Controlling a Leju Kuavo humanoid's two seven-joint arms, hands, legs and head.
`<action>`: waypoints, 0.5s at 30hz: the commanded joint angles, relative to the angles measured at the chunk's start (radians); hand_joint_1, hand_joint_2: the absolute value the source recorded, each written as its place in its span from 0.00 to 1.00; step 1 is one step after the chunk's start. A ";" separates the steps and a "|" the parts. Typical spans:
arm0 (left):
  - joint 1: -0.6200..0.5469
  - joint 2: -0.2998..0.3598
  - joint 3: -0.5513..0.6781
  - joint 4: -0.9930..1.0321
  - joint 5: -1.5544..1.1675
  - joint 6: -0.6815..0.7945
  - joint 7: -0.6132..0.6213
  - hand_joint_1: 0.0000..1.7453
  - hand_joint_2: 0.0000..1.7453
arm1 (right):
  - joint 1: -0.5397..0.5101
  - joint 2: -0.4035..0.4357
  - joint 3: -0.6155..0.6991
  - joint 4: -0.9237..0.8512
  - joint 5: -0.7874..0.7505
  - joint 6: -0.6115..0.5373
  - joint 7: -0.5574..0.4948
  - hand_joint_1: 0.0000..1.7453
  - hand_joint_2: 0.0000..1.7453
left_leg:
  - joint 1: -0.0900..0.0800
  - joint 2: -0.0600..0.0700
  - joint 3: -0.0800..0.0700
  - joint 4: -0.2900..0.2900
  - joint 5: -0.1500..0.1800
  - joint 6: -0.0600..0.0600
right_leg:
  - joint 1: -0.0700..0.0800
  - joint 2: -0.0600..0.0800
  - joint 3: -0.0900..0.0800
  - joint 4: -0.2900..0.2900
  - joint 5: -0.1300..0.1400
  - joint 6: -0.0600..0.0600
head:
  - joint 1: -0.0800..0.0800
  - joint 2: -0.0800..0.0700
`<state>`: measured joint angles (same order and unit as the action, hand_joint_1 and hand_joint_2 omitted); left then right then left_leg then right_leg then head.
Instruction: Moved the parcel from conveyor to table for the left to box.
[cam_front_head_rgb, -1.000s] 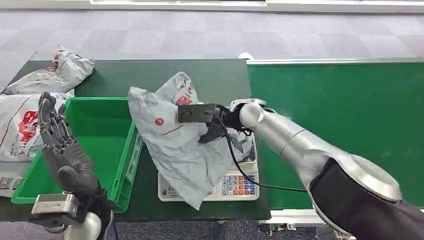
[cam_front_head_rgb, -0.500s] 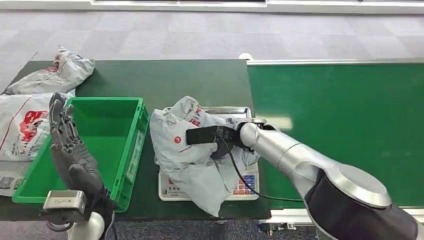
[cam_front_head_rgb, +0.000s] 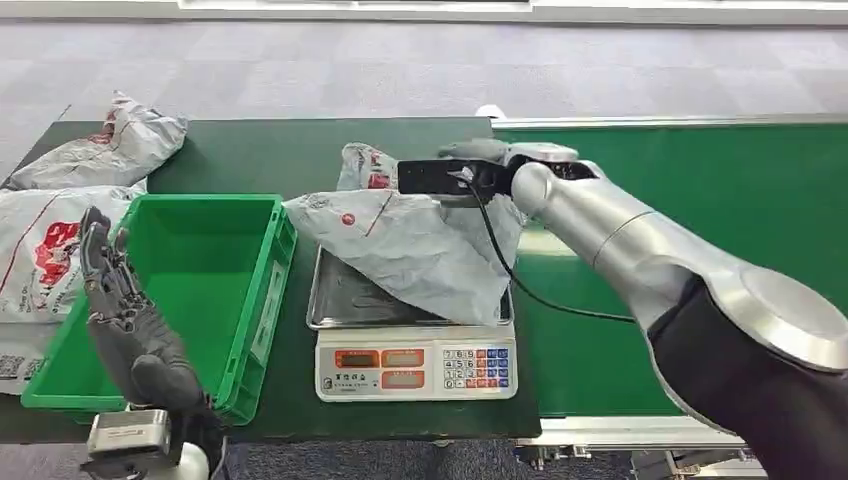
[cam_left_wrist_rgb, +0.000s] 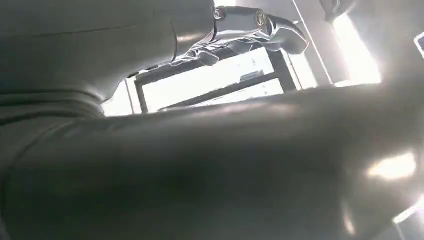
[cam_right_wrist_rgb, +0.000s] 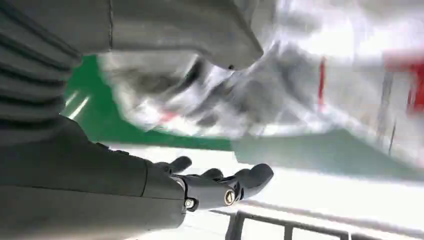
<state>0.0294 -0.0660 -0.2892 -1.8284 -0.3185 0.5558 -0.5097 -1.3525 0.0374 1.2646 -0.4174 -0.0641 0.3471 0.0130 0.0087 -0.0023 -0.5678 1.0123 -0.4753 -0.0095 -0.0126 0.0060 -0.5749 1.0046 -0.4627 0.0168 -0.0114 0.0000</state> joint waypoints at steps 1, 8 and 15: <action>0.003 0.002 0.024 0.015 0.022 0.004 -0.017 0.00 0.00 | -0.123 -0.042 -0.038 -0.079 -0.010 0.008 0.016 0.00 0.00 | 0.000 -0.001 -0.001 -0.001 0.002 0.001 | 0.000 -0.002 -0.001 -0.001 0.001 -0.001 | 0.000 0.000; -0.015 0.000 0.028 0.026 0.008 0.025 -0.030 0.00 0.00 | -0.127 -0.036 -0.063 -0.096 -0.049 0.067 0.049 0.00 0.00 | 0.000 -0.001 -0.003 0.000 0.002 0.000 | 0.000 -0.002 -0.002 0.000 0.001 -0.001 | 0.000 0.000; -0.001 0.008 0.024 0.016 -0.008 0.038 -0.039 0.00 0.00 | -0.136 -0.022 -0.077 -0.086 -0.077 0.082 0.059 0.00 0.00 | 0.000 0.000 -0.002 0.000 0.001 0.000 | 0.000 -0.001 -0.002 0.001 0.000 -0.001 | 0.000 0.000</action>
<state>0.0361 -0.0660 -0.2823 -1.8379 -0.3208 0.5814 -0.5467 -1.4358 0.0126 1.2104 -0.4955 -0.1332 0.4139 0.0645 0.0090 -0.0026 -0.5678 1.0124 -0.4751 -0.0095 -0.0126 0.0056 -0.5742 1.0046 -0.4626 0.0168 -0.0111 0.0000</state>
